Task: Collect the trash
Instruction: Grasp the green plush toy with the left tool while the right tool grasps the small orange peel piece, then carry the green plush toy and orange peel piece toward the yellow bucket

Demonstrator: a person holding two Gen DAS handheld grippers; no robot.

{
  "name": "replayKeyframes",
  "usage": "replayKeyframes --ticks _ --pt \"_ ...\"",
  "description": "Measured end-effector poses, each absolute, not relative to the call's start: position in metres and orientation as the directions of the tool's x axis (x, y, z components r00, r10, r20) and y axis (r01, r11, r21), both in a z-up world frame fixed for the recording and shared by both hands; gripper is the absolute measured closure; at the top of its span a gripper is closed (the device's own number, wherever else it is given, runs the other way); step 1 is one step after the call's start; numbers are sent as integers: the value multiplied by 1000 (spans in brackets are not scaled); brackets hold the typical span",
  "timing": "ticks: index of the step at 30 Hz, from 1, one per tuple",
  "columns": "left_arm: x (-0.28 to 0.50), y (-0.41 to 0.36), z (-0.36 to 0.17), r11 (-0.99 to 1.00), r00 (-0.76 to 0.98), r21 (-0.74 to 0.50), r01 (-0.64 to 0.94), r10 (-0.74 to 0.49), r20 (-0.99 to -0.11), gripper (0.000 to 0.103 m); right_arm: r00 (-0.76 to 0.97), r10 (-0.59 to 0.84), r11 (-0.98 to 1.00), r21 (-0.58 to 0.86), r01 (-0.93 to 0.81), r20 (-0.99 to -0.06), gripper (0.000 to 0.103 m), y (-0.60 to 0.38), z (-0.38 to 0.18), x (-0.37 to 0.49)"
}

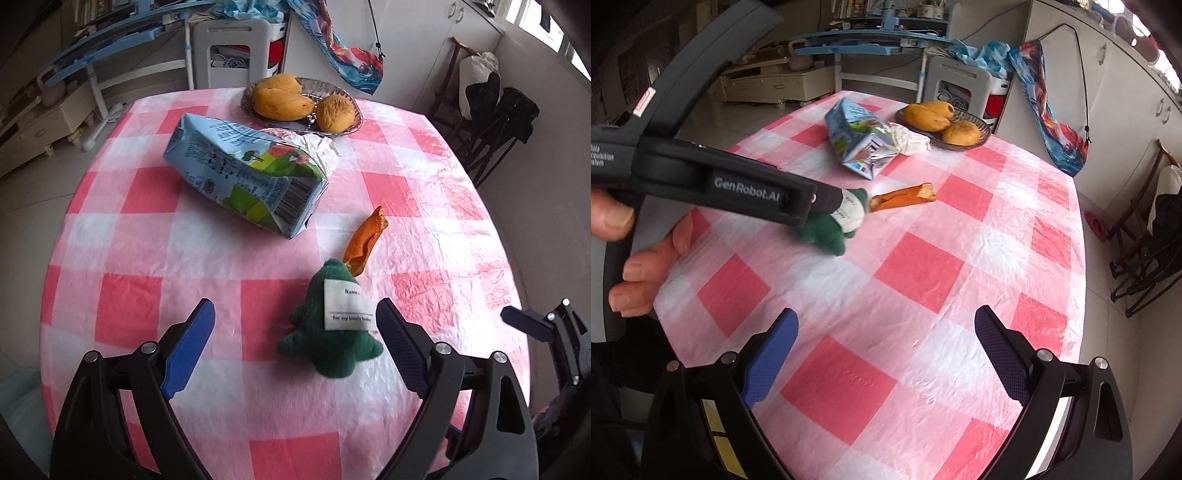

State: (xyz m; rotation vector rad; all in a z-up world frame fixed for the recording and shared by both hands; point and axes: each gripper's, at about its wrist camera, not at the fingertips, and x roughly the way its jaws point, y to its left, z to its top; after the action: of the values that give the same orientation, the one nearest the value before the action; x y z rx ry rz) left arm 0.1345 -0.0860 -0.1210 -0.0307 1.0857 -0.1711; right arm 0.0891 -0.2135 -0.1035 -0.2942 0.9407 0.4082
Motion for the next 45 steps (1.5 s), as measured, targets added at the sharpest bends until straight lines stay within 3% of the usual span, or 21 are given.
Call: replayKeyframes --ticks 1,3,4,5,15,20,25,28,31,33,38,45 --pt "138 -91 -125 989 454 -71 132 -124 -883 19 523 202 886 -73 -458 -828 11 -214 -105 93" --pt "143 -95 -133 983 423 -89 162 -151 -893 47 519 202 892 -63 -449 -831 11 -217 -107 100" --pt "142 -97 -131 984 433 -64 168 -132 -892 69 514 209 895 -49 -443 -832 12 -219 -108 104" --pt "143 -97 -129 978 416 -76 194 -152 -897 71 510 218 899 -32 -437 -832 14 -221 -109 108" --pt "148 -44 -87 966 493 -228 122 -258 -831 71 484 341 911 155 -383 -806 26 -208 -112 165" --pt "155 -38 -78 955 507 -271 118 -293 -811 71 489 329 918 153 -365 -808 27 -197 -117 181" --pt "162 -40 -73 956 511 -260 137 -293 -808 70 485 302 921 121 -369 -821 41 -187 -125 188" --pt "169 -37 -71 957 512 -255 138 -289 -809 69 492 297 917 102 -385 -818 43 -181 -126 191" --pt "173 -33 -70 955 514 -263 134 -294 -806 69 475 343 892 123 -434 -811 44 -173 -125 189" --pt "172 -31 -67 956 521 -261 135 -293 -802 69 448 381 858 129 -496 -809 64 -163 -125 182" --pt "166 -25 -65 963 533 -235 132 -269 -802 69 375 430 756 101 -646 -822 66 -136 -124 149" --pt "160 -11 -65 966 541 -236 102 -253 -802 69 324 450 683 87 -725 -832 78 -123 -123 119"
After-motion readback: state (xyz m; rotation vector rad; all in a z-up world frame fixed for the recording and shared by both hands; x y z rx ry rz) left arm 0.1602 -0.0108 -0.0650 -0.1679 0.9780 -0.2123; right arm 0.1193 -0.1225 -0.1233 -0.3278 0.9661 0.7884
